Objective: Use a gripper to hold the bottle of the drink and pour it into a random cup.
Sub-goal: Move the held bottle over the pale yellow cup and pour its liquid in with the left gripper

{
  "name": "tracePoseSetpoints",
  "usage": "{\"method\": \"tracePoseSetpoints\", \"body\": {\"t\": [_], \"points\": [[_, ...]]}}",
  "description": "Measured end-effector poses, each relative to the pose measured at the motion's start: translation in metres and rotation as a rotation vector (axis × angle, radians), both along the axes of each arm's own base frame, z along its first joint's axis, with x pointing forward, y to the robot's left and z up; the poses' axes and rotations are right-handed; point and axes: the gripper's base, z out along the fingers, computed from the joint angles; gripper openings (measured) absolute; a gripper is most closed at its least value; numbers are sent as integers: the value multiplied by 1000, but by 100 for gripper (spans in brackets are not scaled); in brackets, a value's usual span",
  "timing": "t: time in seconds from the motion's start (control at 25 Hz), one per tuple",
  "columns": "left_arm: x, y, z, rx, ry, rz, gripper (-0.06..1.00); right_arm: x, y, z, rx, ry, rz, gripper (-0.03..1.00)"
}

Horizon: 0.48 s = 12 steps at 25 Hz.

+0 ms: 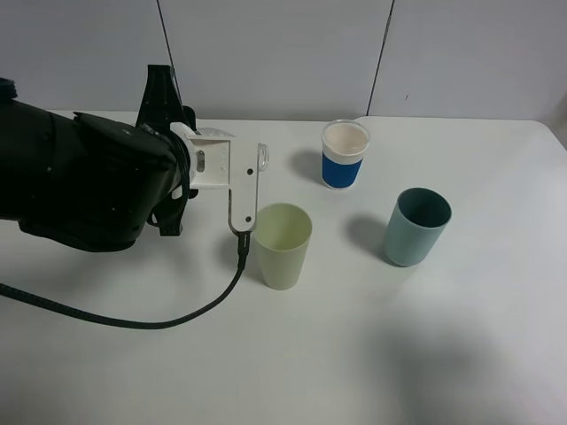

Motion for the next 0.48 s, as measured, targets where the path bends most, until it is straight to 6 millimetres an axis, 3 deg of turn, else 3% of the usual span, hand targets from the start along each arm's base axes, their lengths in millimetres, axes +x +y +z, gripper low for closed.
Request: {"method": "tracePoseSetpoints", "body": {"t": [0.48], "points": [[0,1,0,56,7,-21,47,0,0,0,0,0,0,74]]}}
